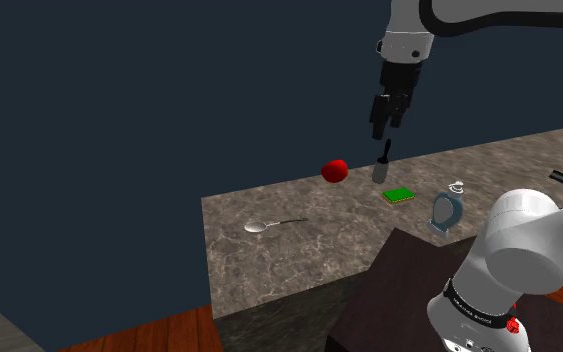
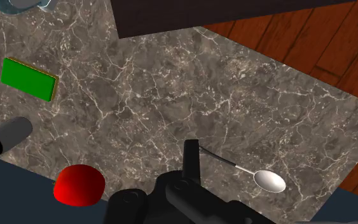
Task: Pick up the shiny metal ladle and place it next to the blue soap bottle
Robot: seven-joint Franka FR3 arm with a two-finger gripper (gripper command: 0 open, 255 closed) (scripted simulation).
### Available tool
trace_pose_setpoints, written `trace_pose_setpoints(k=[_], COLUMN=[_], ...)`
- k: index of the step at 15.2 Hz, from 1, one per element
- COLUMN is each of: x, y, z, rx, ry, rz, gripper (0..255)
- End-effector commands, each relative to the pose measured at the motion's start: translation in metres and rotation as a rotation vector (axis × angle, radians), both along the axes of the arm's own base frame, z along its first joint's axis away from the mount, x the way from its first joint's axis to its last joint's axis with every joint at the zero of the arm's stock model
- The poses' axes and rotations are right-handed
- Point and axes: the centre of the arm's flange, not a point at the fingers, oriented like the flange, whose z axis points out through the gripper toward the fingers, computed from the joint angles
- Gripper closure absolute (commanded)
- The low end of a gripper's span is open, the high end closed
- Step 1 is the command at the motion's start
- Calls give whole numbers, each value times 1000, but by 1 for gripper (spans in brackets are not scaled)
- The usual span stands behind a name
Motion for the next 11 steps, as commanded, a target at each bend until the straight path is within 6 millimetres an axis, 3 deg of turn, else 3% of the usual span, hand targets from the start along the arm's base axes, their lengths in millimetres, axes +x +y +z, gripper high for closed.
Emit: trace_pose_setpoints(k=[1, 11], x=[0, 69], y=[0, -22], z=[0, -107], rx=[0, -14], ry=[0, -15], rz=[0, 255], gripper=[0, 0])
